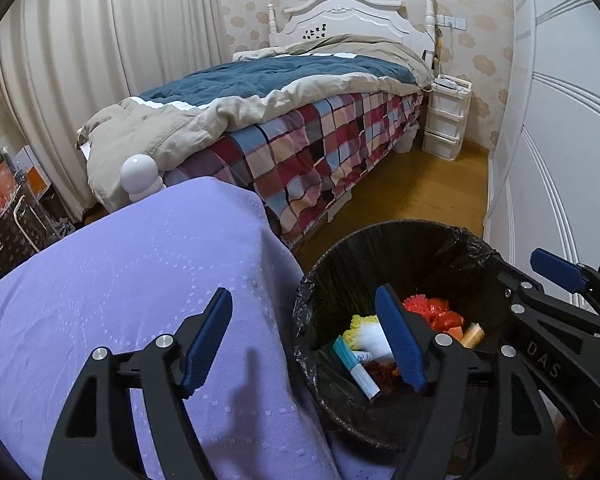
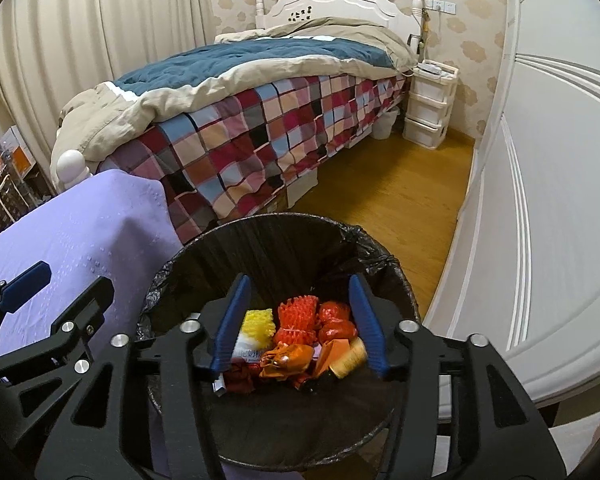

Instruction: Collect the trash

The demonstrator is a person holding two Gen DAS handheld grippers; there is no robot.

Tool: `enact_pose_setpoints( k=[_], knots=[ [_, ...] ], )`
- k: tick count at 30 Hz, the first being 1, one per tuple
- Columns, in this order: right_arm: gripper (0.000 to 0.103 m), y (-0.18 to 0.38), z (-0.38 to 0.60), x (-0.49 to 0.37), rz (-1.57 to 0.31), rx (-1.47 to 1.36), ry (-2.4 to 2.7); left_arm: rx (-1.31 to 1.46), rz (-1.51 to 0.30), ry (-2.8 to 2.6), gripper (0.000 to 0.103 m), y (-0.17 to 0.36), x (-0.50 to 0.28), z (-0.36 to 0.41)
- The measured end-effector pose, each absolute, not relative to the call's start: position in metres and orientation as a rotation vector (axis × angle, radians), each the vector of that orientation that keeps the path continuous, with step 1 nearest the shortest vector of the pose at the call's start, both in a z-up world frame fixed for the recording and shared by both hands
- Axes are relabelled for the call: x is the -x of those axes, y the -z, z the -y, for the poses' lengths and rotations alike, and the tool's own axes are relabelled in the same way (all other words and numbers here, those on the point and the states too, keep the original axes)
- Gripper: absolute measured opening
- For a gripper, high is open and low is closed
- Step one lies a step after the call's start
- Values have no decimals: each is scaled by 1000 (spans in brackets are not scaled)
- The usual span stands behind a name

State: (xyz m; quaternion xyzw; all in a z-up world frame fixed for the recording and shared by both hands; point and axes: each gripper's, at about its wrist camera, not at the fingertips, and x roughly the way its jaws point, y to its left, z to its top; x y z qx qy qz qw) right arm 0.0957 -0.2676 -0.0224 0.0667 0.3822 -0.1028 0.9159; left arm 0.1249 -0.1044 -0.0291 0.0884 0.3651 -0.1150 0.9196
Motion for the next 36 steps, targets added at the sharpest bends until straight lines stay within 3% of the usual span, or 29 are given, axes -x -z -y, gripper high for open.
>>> enact_pose_setpoints(
  k=[11, 25, 36],
  knots=[
    [79, 6, 258, -72, -743, -109, 243, -177, -701, 197, 79, 18, -107, 87],
    [89, -21, 229, -15, -671, -82, 229, -143, -652, 164, 82, -4, -46, 43],
    [90, -34, 211, 24, -639, -66, 194, -112, -628, 136, 83, -16, -11, 20]
  ],
)
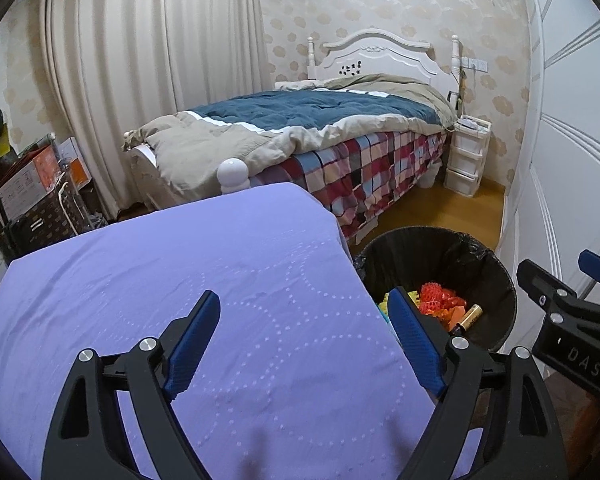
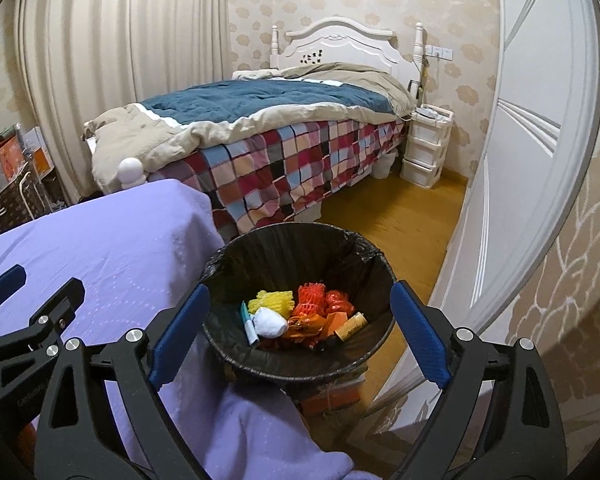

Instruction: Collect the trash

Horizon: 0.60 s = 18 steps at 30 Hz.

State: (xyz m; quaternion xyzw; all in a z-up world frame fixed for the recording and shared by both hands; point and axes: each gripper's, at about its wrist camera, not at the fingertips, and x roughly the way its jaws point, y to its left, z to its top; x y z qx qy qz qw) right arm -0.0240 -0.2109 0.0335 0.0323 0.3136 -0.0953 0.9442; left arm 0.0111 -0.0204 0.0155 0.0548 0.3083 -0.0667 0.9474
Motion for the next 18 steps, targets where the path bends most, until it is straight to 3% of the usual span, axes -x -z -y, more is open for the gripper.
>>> enact_pose_setpoints(
  k=[18],
  knots=[
    [90, -43, 203, 34, -615, -48, 179, -102, -623, 128, 83, -15, -5, 15]
  ],
)
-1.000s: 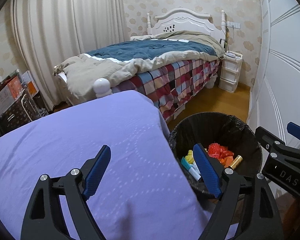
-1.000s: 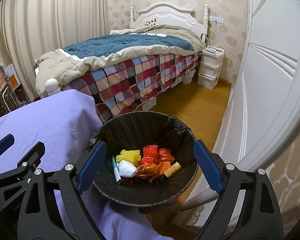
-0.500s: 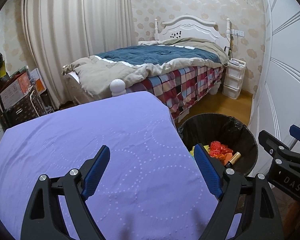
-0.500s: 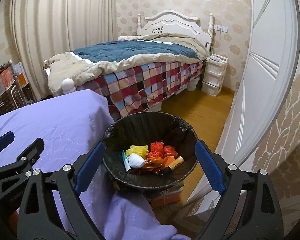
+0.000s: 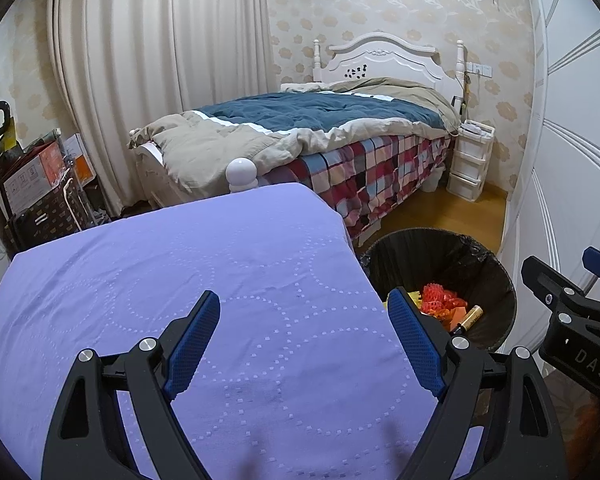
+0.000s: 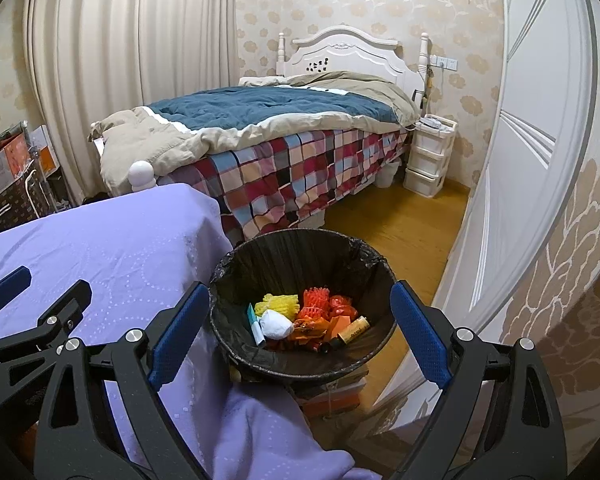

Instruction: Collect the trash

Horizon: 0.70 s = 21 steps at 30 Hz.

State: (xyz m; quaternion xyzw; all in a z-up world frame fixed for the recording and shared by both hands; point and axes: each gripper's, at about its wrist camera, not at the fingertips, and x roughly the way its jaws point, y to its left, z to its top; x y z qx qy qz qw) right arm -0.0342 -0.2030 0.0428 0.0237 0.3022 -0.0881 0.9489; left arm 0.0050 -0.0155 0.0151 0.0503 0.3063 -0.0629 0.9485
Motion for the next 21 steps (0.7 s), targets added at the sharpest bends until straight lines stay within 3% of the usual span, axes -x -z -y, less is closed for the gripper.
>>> enact_pose_setpoints(
  k=[21],
  knots=[
    [90, -43, 202, 34, -616, -47, 180, -97, -620, 128, 83, -16, -7, 9]
  ],
)
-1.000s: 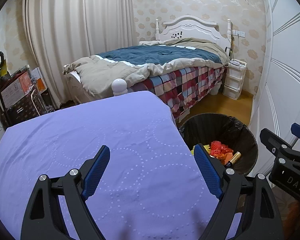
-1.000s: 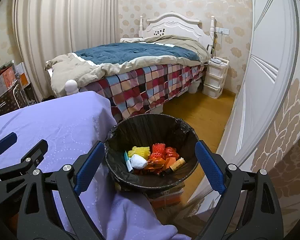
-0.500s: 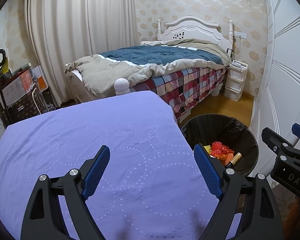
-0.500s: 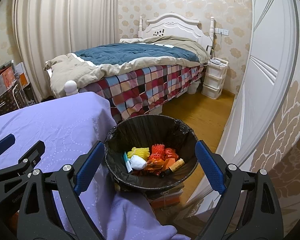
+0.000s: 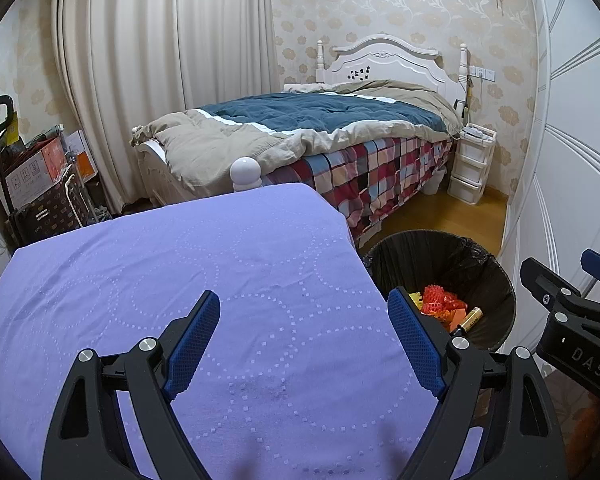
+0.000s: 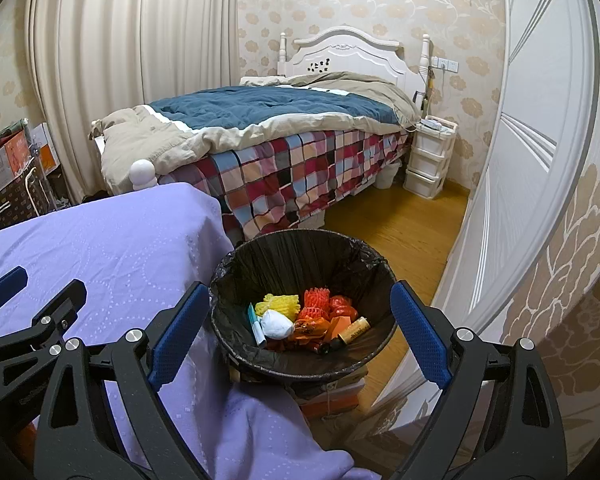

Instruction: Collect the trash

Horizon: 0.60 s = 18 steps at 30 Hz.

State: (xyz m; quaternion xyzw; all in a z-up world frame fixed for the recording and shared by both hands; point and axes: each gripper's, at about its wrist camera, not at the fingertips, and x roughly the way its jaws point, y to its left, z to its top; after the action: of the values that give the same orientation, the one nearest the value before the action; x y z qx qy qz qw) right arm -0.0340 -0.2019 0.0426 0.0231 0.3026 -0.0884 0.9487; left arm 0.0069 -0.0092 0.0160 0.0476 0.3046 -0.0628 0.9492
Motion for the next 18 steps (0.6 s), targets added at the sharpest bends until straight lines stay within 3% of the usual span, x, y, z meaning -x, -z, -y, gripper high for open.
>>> enact_pose_setpoints(
  k=[18],
  knots=[
    [90, -43, 201, 34, -616, -46, 180, -96, -618, 127, 83, -16, -7, 5]
  ],
)
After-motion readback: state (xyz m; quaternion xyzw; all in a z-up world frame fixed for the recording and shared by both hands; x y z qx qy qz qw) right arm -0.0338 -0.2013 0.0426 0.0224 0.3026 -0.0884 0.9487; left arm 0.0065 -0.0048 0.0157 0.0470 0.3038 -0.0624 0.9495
